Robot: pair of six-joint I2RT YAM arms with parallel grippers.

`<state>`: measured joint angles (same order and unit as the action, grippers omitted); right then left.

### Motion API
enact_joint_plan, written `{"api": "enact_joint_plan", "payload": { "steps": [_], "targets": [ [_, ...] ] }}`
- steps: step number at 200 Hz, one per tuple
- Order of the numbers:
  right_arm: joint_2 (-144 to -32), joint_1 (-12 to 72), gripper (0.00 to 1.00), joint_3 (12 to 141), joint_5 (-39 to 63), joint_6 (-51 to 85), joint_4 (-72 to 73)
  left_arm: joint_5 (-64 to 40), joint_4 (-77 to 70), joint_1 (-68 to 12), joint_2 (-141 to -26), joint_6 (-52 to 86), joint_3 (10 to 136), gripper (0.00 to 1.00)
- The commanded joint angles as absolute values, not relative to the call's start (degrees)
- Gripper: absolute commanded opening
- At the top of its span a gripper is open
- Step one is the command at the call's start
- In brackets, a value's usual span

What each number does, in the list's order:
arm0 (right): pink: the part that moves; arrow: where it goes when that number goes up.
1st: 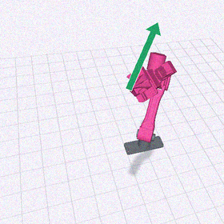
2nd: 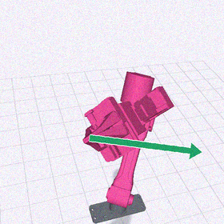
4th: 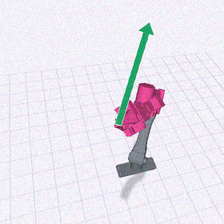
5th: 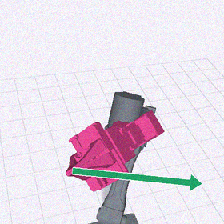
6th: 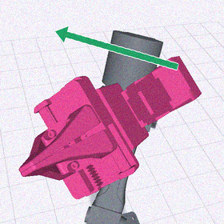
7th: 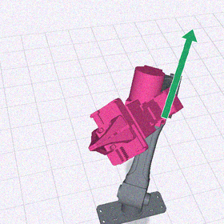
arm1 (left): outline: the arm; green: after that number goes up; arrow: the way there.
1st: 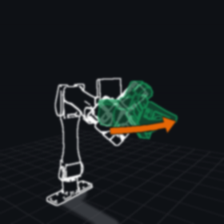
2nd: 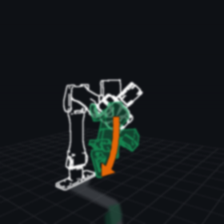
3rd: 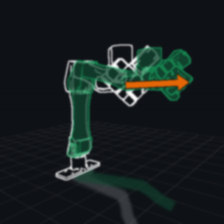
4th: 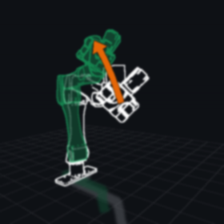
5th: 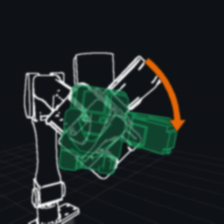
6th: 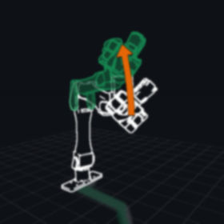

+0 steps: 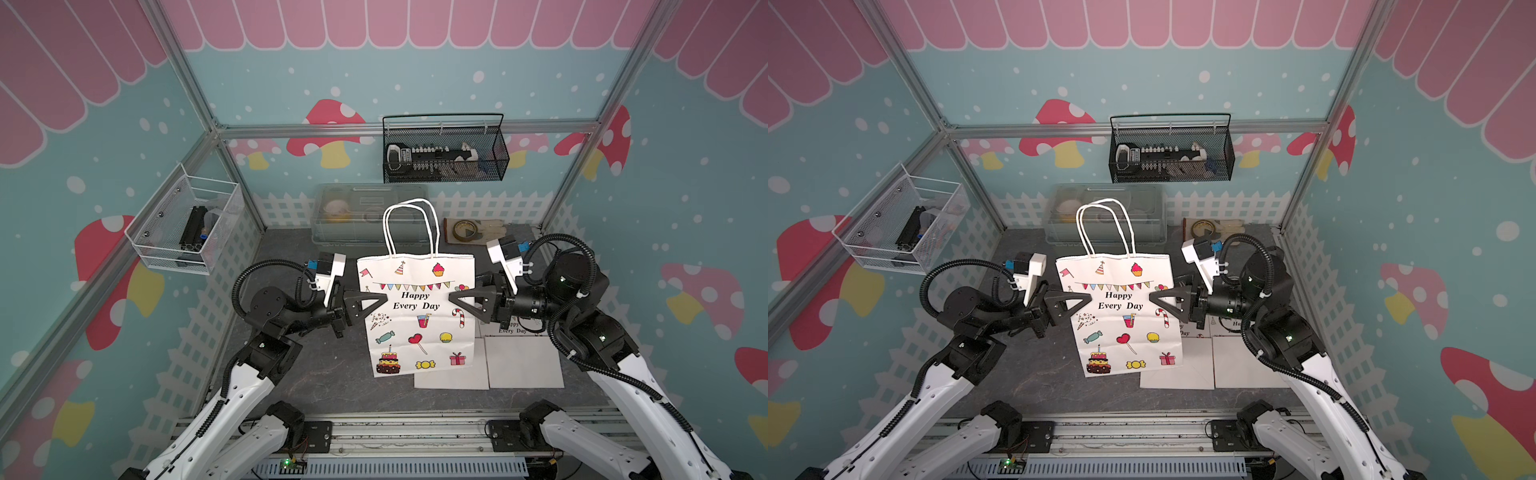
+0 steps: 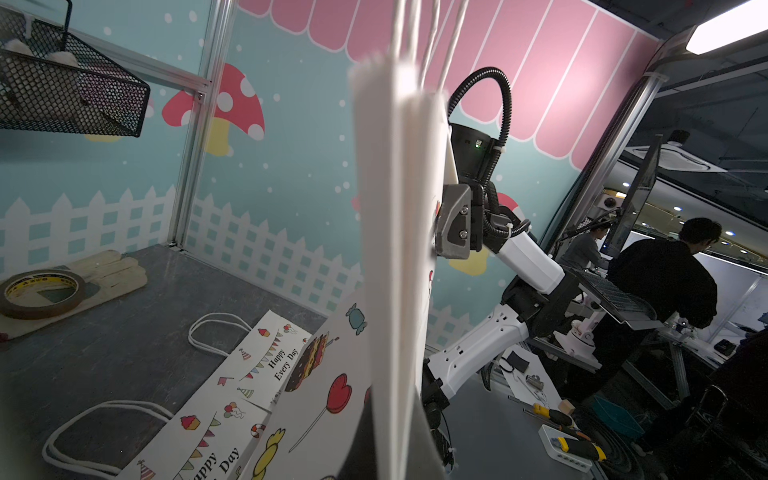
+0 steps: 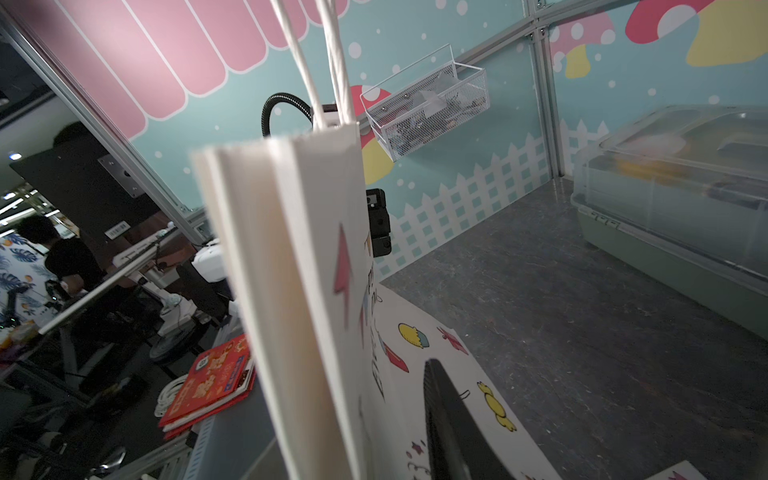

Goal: Put away the paper bag
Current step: Press the paper bag.

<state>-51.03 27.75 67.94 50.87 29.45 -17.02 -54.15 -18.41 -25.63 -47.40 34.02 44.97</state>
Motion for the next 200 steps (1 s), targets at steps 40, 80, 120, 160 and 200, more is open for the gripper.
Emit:
{"api": "enact_joint_plan", "payload": {
  "steps": [40, 80, 120, 160, 200],
  "targets": [
    [-50.8, 27.8, 0.04, 72.1, 51.2, 27.1, -20.8, -55.0, -18.7, -24.5, -47.6, 34.2, 45.4, 0.00],
    [-49.6, 27.7, 0.00, 72.8, 47.2, 26.5, -22.4, -59.3, -14.5, -24.5, -46.7, 30.8, 45.4, 0.30],
    [-48.9, 27.5, 0.00, 74.0, 47.9, 26.0, -22.4, -61.9, -12.2, -24.5, -46.4, 29.3, 45.6, 0.59],
    [-50.8, 26.0, 0.00, 77.7, 56.3, 24.4, -24.5, -63.5, -14.5, -24.5, -45.1, 30.9, 45.1, 0.65],
    [-55.0, 23.0, 0.00, 79.9, 62.3, 24.9, -24.6, -64.8, -13.7, -24.5, -43.9, 30.5, 45.0, 0.64]
  ]
}}
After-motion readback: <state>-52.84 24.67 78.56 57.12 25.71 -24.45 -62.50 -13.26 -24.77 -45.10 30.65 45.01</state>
